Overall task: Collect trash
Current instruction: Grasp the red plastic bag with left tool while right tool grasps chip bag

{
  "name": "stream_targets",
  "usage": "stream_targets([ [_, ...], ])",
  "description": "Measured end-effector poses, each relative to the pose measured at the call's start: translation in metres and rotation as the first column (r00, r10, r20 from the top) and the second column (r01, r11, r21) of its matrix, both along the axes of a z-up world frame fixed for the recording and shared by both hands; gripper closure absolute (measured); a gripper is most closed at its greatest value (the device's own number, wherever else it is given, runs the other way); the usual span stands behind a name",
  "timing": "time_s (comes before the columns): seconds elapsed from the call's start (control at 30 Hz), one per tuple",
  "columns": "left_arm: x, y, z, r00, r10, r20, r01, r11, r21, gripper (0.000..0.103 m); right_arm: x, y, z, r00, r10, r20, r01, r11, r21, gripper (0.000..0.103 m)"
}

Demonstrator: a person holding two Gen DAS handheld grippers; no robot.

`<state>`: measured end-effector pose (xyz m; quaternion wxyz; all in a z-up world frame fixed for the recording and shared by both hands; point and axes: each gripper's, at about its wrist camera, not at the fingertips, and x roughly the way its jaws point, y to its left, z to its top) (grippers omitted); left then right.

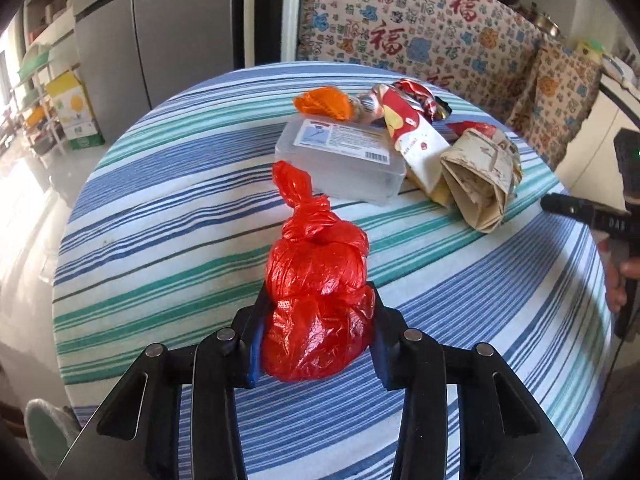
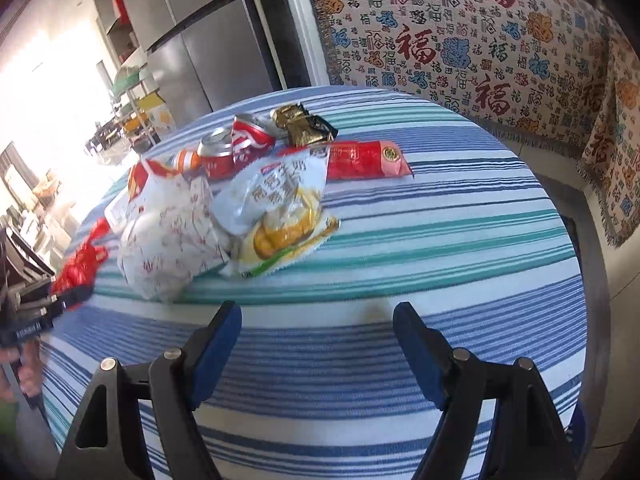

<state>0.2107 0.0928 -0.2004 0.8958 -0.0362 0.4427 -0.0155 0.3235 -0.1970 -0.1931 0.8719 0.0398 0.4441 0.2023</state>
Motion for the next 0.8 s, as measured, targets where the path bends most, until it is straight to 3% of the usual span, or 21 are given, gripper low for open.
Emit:
stream_targets([
  [0.17,0.002,-0.012,-0.001,1.0,-0.012,0.014,0.012,0.999,0.038,0.061,0.024,0.024,0.02,0.996,-0.084,-0.008,0.084,0.994,0.074,0.022],
  [0.3,0.0,-0.015,-0.002,1.0,-0.012,0.023,0.011,0.999,0.036,0.061,0.045,0.05,0.02,0.989,-0.133,-0.058,0.134,0.991,0.012,0.022],
  [0.47,-0.002,-0.013,-0.003,1.0,-0.017,0.026,0.017,1.0,0.021,0.061,0.059,0.051,-0.001,0.974,-0.172,-0.149,0.17,0.985,-0.023,0.023],
  [0.5,-0.003,-0.012,-0.003,0.999,-0.017,0.027,0.017,1.0,0.017,0.061,0.059,0.048,-0.003,0.974,-0.168,-0.155,0.167,0.986,-0.018,0.029],
  [0.53,-0.003,-0.012,-0.003,0.999,-0.017,0.027,0.017,1.0,0.012,0.061,0.058,0.046,-0.003,0.975,-0.159,-0.157,0.158,0.987,-0.017,0.049],
  [0.7,-0.003,-0.011,-0.002,0.999,-0.021,0.027,0.021,1.0,-0.003,0.061,0.045,0.037,0.006,0.987,-0.108,-0.118,0.104,0.994,-0.041,0.063],
  [0.8,-0.006,-0.016,-0.001,0.999,-0.039,0.021,0.04,0.999,-0.023,0.061,0.028,0.031,0.015,0.995,-0.053,-0.086,0.046,0.995,-0.084,0.065],
])
